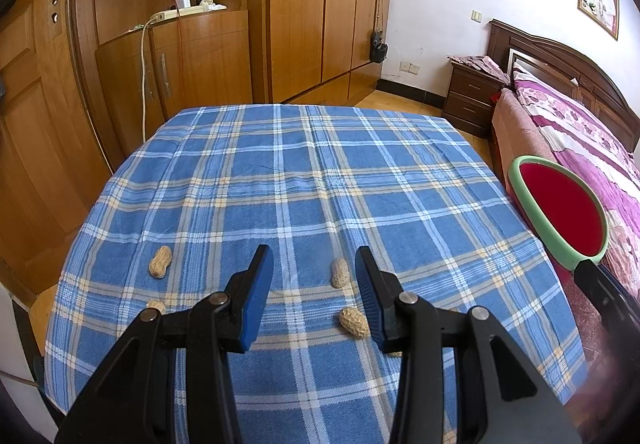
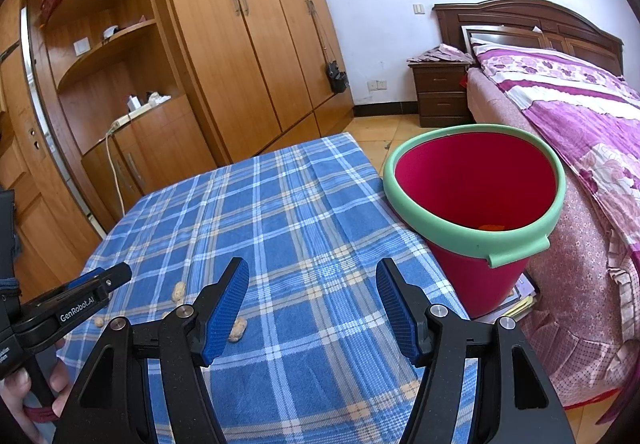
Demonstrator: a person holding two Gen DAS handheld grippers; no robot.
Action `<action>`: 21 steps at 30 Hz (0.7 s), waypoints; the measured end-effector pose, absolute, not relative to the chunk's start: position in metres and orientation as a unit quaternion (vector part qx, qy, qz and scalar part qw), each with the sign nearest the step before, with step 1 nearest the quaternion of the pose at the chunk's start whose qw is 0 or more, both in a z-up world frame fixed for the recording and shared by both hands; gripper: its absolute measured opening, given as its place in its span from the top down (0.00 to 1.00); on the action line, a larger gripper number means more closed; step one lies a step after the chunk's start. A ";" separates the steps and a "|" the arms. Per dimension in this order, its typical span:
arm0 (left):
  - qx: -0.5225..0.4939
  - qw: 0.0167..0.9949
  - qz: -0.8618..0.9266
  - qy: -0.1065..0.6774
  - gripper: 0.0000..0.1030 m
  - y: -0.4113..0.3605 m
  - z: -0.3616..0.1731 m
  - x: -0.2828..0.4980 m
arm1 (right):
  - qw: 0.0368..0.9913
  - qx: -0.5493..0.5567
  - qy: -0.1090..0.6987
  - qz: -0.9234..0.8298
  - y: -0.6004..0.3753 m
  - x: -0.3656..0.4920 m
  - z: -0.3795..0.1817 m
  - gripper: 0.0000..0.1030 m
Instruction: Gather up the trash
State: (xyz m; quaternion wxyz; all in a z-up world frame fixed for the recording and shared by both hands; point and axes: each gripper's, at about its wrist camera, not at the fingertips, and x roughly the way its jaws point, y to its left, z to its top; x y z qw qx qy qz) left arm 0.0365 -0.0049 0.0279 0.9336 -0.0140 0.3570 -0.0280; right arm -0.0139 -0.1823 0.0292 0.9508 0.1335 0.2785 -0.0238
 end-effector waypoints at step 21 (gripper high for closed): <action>-0.014 0.934 -0.027 0.356 0.59 -0.002 0.027 0.036 | 0.951 0.133 0.278 -0.024 -0.182 -0.014 0.029 0.34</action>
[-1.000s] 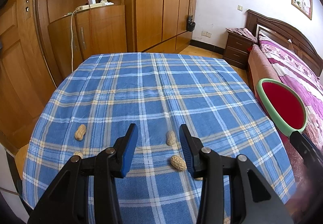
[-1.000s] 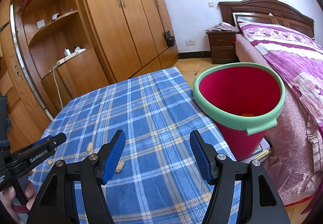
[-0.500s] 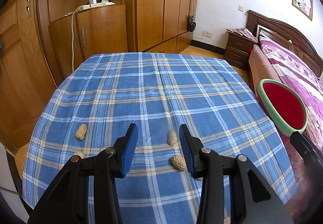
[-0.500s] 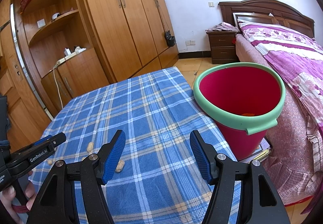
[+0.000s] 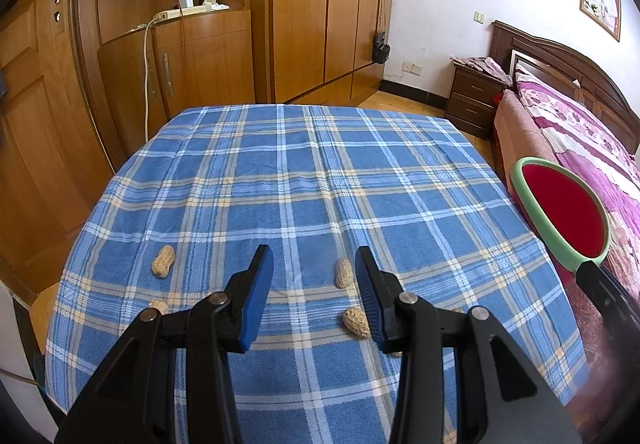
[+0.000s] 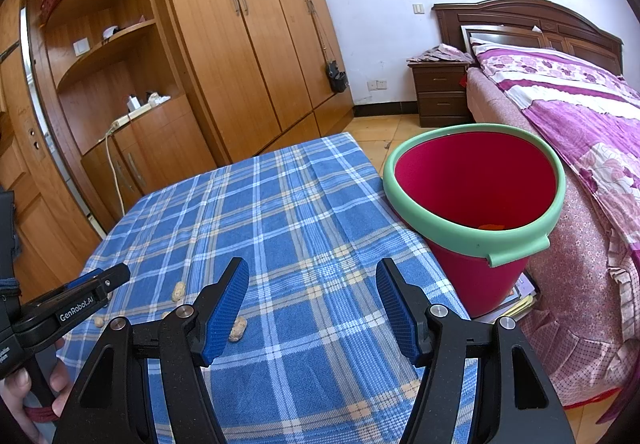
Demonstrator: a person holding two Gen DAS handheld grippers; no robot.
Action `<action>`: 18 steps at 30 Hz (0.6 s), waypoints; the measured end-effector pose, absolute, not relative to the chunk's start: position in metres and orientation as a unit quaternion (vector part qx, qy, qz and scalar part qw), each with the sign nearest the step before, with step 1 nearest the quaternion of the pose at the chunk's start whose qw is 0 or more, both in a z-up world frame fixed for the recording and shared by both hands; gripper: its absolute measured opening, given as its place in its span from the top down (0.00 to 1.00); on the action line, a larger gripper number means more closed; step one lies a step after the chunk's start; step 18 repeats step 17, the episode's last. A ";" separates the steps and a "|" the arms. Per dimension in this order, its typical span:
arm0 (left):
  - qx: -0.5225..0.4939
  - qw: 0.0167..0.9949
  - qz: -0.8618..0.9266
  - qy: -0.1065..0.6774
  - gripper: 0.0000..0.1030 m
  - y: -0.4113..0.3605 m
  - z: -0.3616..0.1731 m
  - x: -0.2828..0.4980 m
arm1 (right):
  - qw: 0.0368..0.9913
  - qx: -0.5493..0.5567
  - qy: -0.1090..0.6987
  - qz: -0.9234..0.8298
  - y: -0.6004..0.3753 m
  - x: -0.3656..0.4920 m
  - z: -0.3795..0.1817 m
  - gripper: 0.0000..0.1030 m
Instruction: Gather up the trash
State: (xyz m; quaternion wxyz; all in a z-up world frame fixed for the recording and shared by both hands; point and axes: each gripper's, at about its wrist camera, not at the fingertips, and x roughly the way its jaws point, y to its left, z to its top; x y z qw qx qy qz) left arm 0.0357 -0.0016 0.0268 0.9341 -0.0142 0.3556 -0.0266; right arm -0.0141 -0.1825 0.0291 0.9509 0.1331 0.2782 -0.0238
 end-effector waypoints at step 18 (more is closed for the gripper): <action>-0.015 0.932 -0.025 0.360 0.59 0.005 0.025 0.039 | 0.950 0.133 0.281 -0.023 -0.182 -0.014 0.028 0.34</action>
